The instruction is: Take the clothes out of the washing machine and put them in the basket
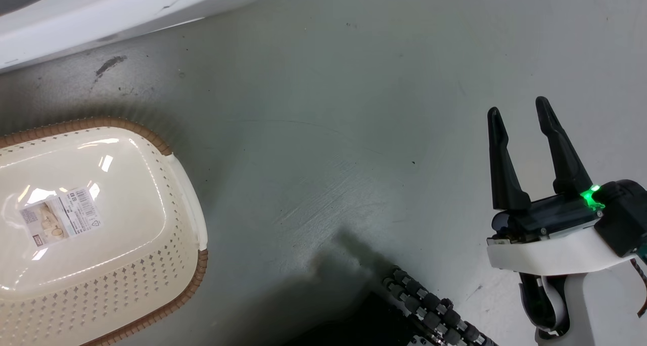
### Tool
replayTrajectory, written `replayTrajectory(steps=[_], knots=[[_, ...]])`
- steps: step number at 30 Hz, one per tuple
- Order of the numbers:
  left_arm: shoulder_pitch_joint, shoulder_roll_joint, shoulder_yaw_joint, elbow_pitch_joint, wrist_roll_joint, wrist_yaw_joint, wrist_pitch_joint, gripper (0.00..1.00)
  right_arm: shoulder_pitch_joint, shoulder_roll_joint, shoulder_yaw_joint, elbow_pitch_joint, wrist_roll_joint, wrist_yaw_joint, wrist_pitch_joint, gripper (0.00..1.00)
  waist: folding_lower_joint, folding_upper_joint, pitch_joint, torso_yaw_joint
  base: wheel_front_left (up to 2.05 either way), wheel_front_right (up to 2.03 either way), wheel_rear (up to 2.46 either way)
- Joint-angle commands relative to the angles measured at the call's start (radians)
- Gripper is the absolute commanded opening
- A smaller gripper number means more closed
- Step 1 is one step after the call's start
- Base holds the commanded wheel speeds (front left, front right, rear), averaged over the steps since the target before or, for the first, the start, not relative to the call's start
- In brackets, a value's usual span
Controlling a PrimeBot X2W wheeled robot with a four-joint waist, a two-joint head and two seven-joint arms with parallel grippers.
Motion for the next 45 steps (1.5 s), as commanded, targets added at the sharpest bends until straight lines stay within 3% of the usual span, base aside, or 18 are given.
replayTrajectory(steps=[1,7,14,15,34,40,45], knots=[[-0.013,0.007,0.000,0.005,0.000,0.002,-0.013,0.00,-0.005,0.002,-0.001,-0.006,-0.001,-0.001,-0.002,1.00,0.0000,0.0000,-0.001,0.000,0.00,0.00,0.00],[-0.012,0.005,0.018,0.014,-0.009,0.019,-0.133,0.00,-0.034,0.002,0.013,-0.005,-0.008,-0.001,-0.002,1.00,0.0000,0.0000,-0.022,-0.008,0.00,0.00,0.00],[0.094,-0.045,0.042,0.051,-0.044,0.042,-0.406,0.00,-0.042,0.001,-0.047,0.013,-0.039,-0.001,-0.002,1.00,0.0000,0.0000,-0.117,0.043,0.00,0.00,0.00],[0.094,-0.045,0.042,0.051,-0.044,0.042,-0.406,0.00,-0.042,0.001,-0.047,0.013,-0.039,-0.001,-0.002,1.00,0.0000,0.0000,-0.117,0.043,0.00,0.00,0.00],[0.565,-0.321,0.100,0.189,-0.191,0.072,-1.123,0.00,0.026,0.001,-0.141,0.069,-0.205,-0.001,-0.002,1.00,0.0000,0.0000,-0.484,0.258,0.00,0.00,0.00],[0.690,-0.386,0.110,0.135,-0.182,0.101,-1.189,0.00,0.059,0.001,-0.153,0.084,-0.238,-0.001,-0.002,1.00,0.0000,0.0000,-0.579,0.320,0.00,0.00,0.00],[0.818,-0.398,0.196,-0.070,-0.133,0.158,-1.193,0.00,0.083,0.000,-0.156,0.093,-0.262,-0.001,-0.002,1.00,0.0000,0.0000,-0.645,0.365,0.00,0.00,0.00]])
